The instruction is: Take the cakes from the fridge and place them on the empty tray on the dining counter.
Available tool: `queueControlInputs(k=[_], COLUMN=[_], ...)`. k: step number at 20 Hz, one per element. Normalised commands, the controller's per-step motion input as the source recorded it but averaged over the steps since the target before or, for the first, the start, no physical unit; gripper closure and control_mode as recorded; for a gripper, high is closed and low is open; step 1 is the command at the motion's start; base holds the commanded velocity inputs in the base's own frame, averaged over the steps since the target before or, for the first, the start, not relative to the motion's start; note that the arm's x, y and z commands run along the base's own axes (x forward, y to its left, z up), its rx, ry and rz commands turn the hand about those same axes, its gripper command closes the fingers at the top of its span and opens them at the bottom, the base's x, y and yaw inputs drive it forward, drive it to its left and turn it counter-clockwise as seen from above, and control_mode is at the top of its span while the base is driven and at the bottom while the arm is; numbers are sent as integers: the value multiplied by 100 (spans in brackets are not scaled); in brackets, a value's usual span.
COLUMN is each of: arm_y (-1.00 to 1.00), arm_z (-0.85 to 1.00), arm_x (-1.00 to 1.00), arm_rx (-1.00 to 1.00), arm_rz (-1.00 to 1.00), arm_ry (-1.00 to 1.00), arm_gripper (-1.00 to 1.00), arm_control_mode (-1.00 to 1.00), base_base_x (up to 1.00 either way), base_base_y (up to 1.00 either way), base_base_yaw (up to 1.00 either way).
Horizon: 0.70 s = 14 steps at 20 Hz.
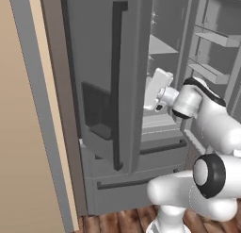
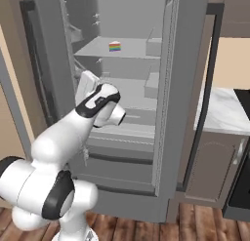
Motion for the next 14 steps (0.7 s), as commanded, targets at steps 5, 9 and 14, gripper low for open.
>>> queueControlInputs(k=[5,9,14], arm_y=[100,100,100], arm_z=[-45,-66,-33], arm_x=[-98,-75,-6], arm_rx=[-3,-10,-14], arm_rz=[13,2,0], arm_ry=[0,0,0], arm_gripper=[-100,-100,-100], arm_control_mode=[-100,-100,-100], base_base_x=[0,0,0], base_base_y=[0,0,0], base_base_yaw=[0,0,0])
